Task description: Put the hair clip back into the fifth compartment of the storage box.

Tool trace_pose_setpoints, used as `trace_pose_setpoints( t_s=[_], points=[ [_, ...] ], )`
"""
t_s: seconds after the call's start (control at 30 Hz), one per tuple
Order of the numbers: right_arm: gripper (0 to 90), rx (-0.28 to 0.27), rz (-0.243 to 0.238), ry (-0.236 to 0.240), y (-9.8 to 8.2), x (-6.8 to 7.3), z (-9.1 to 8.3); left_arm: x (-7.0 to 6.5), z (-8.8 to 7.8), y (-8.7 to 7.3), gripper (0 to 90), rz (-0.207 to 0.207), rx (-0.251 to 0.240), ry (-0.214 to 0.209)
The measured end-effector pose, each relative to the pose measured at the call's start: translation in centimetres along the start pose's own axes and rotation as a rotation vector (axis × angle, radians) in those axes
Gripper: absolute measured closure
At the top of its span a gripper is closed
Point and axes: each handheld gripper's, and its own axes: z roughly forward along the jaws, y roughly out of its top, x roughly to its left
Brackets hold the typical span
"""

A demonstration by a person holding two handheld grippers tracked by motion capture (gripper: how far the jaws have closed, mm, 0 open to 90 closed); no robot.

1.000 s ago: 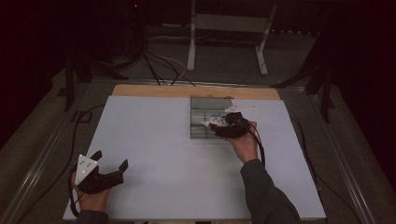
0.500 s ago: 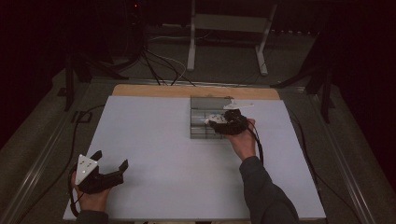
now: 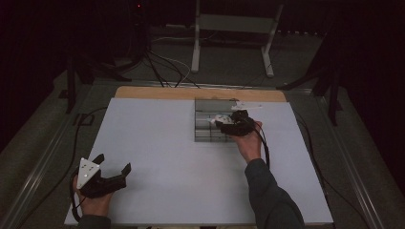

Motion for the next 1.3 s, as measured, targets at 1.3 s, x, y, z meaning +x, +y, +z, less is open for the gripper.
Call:
trace_pose_setpoints(
  t_s=[1.3],
  points=[
    [36.6,0.026,0.043,-0.034,-0.8,-0.2,2.3,0.1,0.1,0.0,0.7,-0.006,0.001,-0.003]
  ],
)
